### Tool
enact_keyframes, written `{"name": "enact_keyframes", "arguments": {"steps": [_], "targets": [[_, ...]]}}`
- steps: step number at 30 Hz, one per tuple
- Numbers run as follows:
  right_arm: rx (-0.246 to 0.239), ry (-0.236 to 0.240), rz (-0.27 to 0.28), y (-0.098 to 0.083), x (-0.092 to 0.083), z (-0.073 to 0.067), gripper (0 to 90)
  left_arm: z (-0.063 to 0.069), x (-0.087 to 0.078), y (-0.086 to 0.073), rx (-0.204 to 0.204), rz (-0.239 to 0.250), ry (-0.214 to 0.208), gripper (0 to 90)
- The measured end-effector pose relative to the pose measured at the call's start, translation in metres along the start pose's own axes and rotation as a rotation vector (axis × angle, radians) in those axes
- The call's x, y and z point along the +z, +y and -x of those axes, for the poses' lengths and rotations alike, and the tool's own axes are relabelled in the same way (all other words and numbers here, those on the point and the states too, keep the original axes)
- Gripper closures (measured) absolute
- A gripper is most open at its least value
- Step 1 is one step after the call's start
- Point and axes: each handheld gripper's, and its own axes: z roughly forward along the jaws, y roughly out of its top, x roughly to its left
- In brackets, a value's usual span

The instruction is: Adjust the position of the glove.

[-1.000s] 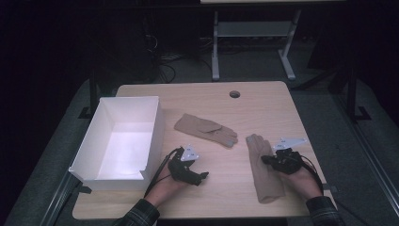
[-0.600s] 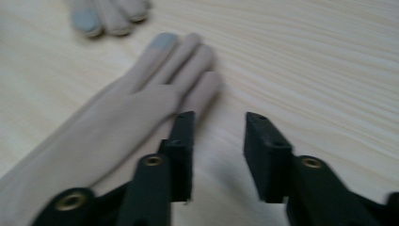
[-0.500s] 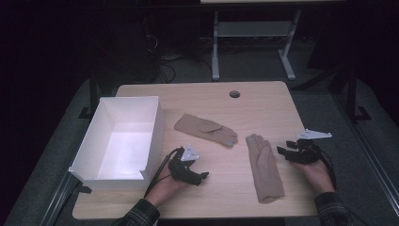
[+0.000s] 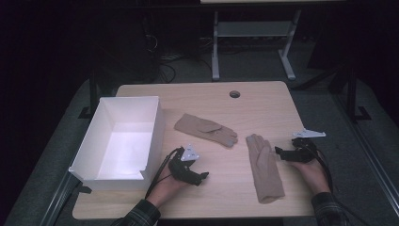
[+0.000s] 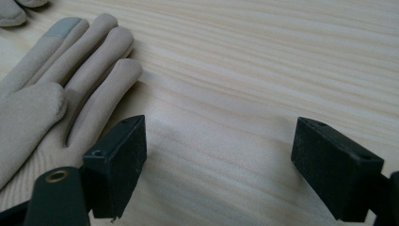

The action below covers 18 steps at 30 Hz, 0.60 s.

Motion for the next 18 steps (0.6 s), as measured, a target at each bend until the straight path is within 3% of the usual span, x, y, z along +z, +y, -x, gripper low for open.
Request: {"name": "enact_keyframes", "arguments": {"steps": [1, 4, 6, 8, 9, 13, 14, 16, 18], "targets": [[0.001, -0.002, 0.0, 0.0, 0.0, 0.0, 18.0, 0.0, 0.0, 0.001, -0.001, -0.003, -0.001, 12.5], [0.004, -0.004, -0.001, 0.0, 0.0, -0.001, 17.9, -0.003, -0.003, 0.006, 0.013, -0.025, -0.005, 32.6], [0.005, -0.004, -0.001, 0.0, 0.0, -0.001, 17.9, -0.003, -0.004, 0.009, 0.009, -0.043, -0.011, 36.2], [0.004, -0.004, 0.0, 0.0, 0.0, -0.001, 17.9, -0.005, -0.005, 0.013, 0.002, -0.042, -0.017, 50.7], [0.005, -0.004, -0.001, 0.0, 0.0, -0.001, 17.9, -0.008, -0.006, 0.019, -0.024, -0.037, -0.031, 57.1], [0.006, -0.006, 0.0, 0.0, 0.0, 0.0, 17.9, -0.012, -0.004, 0.032, -0.018, -0.035, -0.035, 77.2], [0.01, -0.009, -0.001, 0.0, 0.0, 0.0, 17.8, -0.016, -0.001, 0.04, -0.025, -0.031, -0.053, 81.6], [0.01, -0.009, -0.001, 0.0, 0.0, 0.0, 17.9, -0.019, 0.003, 0.048, -0.024, -0.028, -0.055, 89.2], [0.01, -0.009, -0.001, 0.0, 0.0, 0.0, 17.9, -0.022, 0.008, 0.058, -0.016, -0.028, -0.057, 89.4]]}}
